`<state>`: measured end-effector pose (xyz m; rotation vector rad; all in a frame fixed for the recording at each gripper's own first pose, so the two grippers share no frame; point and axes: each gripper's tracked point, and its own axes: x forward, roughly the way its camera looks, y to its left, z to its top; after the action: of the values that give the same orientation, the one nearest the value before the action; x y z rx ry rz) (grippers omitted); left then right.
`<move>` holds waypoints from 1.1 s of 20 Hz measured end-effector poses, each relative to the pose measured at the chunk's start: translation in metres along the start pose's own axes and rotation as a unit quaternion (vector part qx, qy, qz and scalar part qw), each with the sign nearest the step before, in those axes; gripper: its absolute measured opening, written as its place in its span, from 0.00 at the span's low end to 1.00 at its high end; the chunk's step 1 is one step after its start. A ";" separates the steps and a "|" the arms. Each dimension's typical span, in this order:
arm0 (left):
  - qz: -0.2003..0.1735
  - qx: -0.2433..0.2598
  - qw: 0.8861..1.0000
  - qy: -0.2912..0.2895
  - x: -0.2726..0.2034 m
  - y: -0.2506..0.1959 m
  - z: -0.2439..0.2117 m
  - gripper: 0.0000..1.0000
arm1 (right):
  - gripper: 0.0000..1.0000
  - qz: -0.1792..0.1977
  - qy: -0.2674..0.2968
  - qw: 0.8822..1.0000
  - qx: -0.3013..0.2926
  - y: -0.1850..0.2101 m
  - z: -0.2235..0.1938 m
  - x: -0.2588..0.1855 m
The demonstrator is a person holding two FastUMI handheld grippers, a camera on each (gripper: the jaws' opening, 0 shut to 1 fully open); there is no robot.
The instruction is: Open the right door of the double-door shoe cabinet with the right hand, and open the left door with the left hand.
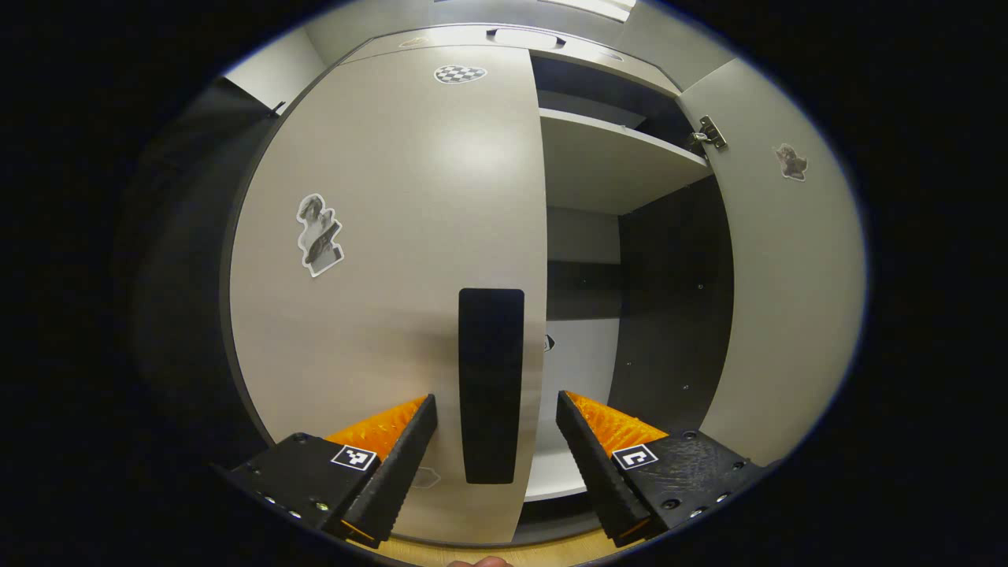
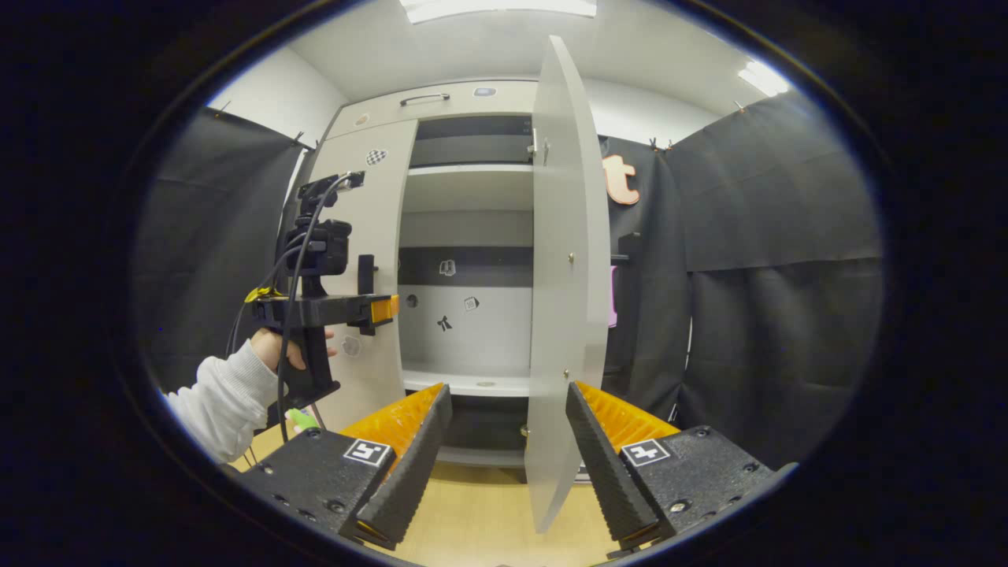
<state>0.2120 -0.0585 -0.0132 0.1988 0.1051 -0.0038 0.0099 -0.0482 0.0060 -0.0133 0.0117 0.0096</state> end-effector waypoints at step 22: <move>-0.080 -0.008 0.997 0.015 -0.048 0.002 0.001 0.03 | 0.92 0.008 0.005 1.000 0.003 0.011 -0.009 -0.004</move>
<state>0.1641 -0.0572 -0.0067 0.1746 0.1514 -0.1600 0.0058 -0.0371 -0.0036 -0.0072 0.0211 0.0253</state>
